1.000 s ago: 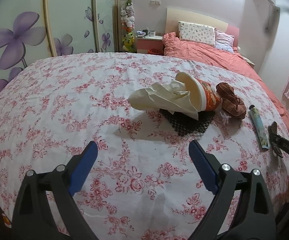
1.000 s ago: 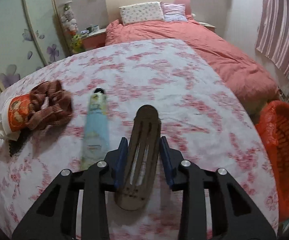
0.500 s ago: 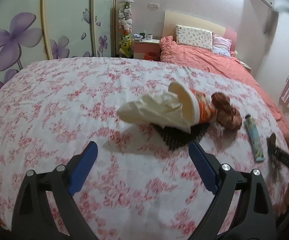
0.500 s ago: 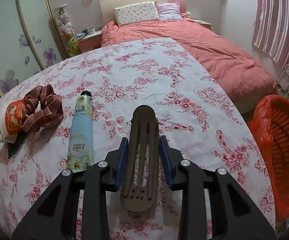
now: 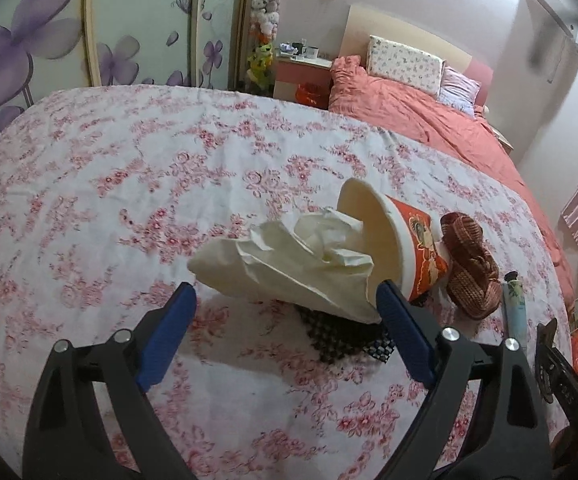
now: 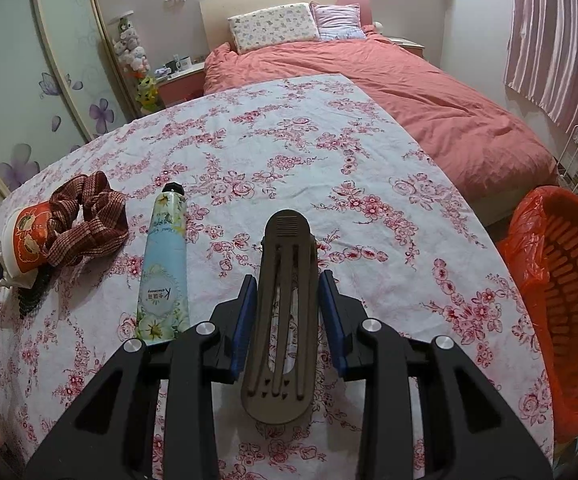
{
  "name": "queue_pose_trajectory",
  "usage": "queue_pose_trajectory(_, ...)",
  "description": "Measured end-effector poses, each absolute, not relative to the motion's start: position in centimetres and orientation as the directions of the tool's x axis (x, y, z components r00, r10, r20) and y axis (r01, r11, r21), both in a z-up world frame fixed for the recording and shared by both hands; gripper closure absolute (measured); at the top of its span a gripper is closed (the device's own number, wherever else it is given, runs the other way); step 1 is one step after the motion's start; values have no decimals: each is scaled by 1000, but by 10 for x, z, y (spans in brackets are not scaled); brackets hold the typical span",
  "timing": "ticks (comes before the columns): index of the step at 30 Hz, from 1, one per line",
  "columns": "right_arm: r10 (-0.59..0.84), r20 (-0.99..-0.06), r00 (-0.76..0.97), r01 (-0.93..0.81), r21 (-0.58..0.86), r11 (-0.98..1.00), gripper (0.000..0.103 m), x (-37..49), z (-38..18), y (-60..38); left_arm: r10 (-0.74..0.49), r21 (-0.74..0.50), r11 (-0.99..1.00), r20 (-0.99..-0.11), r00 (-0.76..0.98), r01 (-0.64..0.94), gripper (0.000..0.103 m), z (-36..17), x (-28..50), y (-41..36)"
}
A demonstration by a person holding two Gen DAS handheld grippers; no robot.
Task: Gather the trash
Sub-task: 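Grasp the white tissue from the paper cup with the left tool while the right tool holds the clip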
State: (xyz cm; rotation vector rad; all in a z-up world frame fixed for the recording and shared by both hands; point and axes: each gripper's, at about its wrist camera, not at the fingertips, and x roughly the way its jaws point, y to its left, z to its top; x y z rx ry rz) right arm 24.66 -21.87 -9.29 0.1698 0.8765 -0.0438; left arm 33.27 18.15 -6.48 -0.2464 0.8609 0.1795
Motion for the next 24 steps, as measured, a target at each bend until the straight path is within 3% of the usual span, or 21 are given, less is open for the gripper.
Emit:
queue_pose_trajectory(3,32,-768,640,108,131,985,69,246,-93,-219,57,-134,958,-777,627,-253,28,-70,338,179)
queue_pose_trajectory(7,32,-768,640,108,131,985,69,246,-93,-219,57,-141,955,-776,628,-261,32,-74,342,183)
queue_pose_trajectory(21,32,-768,640,106,130,986,68,247,-93,-219,76,-114,963,-754,653,-244,34,-75,345,182)
queue_pose_trajectory(22,34,-768,640,106,132,986,68,247,-93,-219,77,-112,964,-753,653,-241,38,-75,345,182)
queue_pose_trajectory(24,45,-763,645,108,149,983,70,246,-93,-221,62,-115,968,-750,659,-222,60,-74,345,181)
